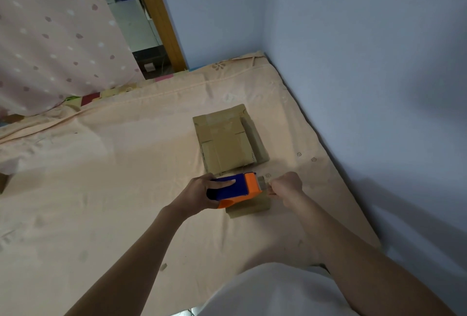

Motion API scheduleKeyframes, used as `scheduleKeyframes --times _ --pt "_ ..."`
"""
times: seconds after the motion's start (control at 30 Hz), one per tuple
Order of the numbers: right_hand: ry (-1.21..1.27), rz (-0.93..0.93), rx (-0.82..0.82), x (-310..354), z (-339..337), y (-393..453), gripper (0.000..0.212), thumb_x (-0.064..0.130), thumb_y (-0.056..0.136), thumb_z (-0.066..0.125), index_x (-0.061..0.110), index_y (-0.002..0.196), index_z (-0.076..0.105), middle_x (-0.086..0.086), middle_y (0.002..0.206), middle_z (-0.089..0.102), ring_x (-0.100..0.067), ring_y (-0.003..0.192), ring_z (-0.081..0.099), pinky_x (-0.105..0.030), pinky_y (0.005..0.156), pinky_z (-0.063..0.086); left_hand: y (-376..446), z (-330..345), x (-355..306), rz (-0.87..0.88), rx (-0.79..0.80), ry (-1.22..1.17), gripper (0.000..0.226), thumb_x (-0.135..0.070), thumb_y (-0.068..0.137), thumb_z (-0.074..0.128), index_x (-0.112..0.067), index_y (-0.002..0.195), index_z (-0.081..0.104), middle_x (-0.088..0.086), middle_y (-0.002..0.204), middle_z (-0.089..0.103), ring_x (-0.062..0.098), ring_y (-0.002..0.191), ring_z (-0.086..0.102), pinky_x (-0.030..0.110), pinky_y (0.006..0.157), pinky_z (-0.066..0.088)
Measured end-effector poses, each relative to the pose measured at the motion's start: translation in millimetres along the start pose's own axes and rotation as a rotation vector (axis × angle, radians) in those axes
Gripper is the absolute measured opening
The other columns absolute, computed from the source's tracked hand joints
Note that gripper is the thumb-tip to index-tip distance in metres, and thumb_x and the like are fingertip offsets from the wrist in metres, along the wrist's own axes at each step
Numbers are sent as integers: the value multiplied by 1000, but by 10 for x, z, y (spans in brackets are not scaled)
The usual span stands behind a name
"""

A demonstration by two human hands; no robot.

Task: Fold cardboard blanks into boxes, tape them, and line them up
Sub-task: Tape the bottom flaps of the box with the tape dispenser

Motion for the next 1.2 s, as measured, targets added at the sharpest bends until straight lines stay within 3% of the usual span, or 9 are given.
scheduleKeyframes --times 0.1,0.17,0.23,0.4,0.5,0.63,0.73,0.87,1.2 --pt "-5 -22 -2 2 -40 -20 10 -5 80 67 -5 90 68 -21 88 72 -30 76 72 -45 70 63 -15 27 -6 17 -18 6 72 -20 85 78 -43 144 43 -7 135 49 8 120 45 2 77 41" --pt "-19 -17 6 -24 -64 -45 20 -5 80 67 11 92 61 -22 86 73 -32 78 72 -48 75 62 -19 67 -24 32 -26 4 72 -19 85 77 -46 143 43 -7 134 48 8 120 46 1 78 41" --pt "-44 -9 9 -47 -62 -50 42 -4 79 67 6 119 57 -20 89 73 -33 82 73 -48 75 62 -14 78 -69 49 -34 13 70 -18 86 76 -45 143 44 -6 133 48 8 118 47 3 81 42" --pt "-72 6 37 -144 34 121 74 3 75 70 5 144 42 -18 102 70 -31 83 72 -40 57 63 -19 64 -113 55 -26 25 68 -16 87 74 -41 144 45 -2 132 49 12 119 48 20 90 52" --pt "-68 22 9 -182 83 217 68 4 75 73 6 138 49 -17 102 70 -31 81 72 -43 57 63 1 62 -122 45 -7 46 68 -17 88 74 -42 144 44 -3 132 48 11 117 48 21 91 52" --pt "-91 8 -19 -106 54 85 63 3 82 71 5 141 47 -16 102 70 -29 81 72 -35 54 61 38 61 -177 42 -3 69 68 -20 89 73 -42 145 42 -3 130 48 9 114 46 19 90 50" --pt "-135 -15 -24 -124 70 91 26 10 87 73 3 111 67 -11 86 72 -24 73 72 -40 65 64 64 50 -188 31 8 80 68 -20 89 72 -42 146 42 -2 132 48 11 116 47 21 91 51" --pt "-154 -45 -30 -194 103 103 9 12 88 73 8 95 74 -9 89 74 -24 84 72 -42 78 62 75 52 -179 21 20 79 68 -19 90 72 -43 145 42 -2 132 47 12 116 47 22 91 52" --pt "-157 -73 5 -302 107 120 13 15 96 64 8 100 74 -9 100 71 -26 97 67 -41 88 58 111 68 -232 19 22 82 65 -22 91 70 -43 146 42 -4 127 48 10 111 47 20 89 50"
Point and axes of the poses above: each hand's wrist, its own y-axis towards the middle knuckle, its own z-axis out of the palm, x = y × z, the point moved 1 cm from there along y, towards the middle knuckle
